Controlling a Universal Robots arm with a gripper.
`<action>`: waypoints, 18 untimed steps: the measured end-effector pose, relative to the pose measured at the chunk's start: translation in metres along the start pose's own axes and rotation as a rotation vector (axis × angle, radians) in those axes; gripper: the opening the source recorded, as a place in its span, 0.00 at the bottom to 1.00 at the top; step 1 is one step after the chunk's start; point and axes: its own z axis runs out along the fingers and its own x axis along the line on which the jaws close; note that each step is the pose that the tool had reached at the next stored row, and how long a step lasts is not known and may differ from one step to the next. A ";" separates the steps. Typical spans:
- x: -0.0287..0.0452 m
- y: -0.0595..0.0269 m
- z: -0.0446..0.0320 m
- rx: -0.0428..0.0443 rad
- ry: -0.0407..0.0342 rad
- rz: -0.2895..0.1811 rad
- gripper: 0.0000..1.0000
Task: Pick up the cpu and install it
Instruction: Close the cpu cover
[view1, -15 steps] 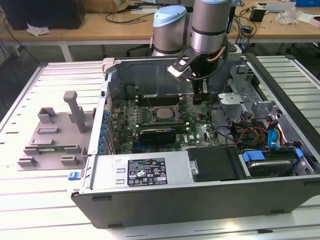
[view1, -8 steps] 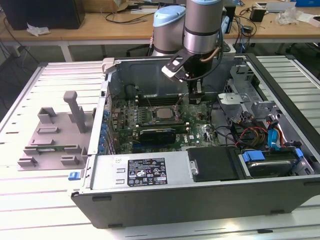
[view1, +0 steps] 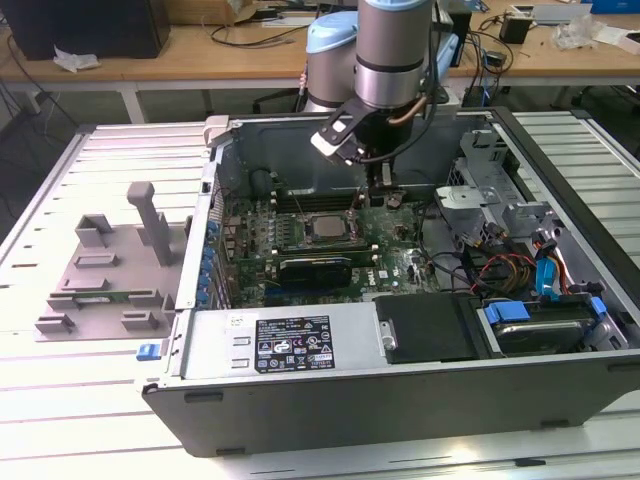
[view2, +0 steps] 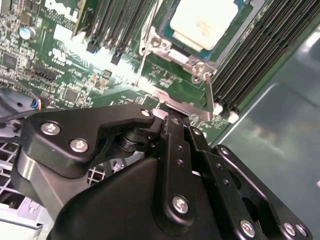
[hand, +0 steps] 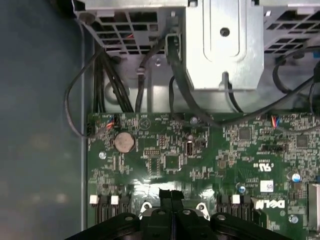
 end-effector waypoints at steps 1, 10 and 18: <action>0.0001 -0.0037 -0.0001 -0.0021 0.0035 0.000 0.11; 0.0002 -0.0166 -0.0006 -0.0032 0.0042 0.003 0.11; 0.0003 -0.0180 -0.0006 -0.0032 0.0042 0.003 0.11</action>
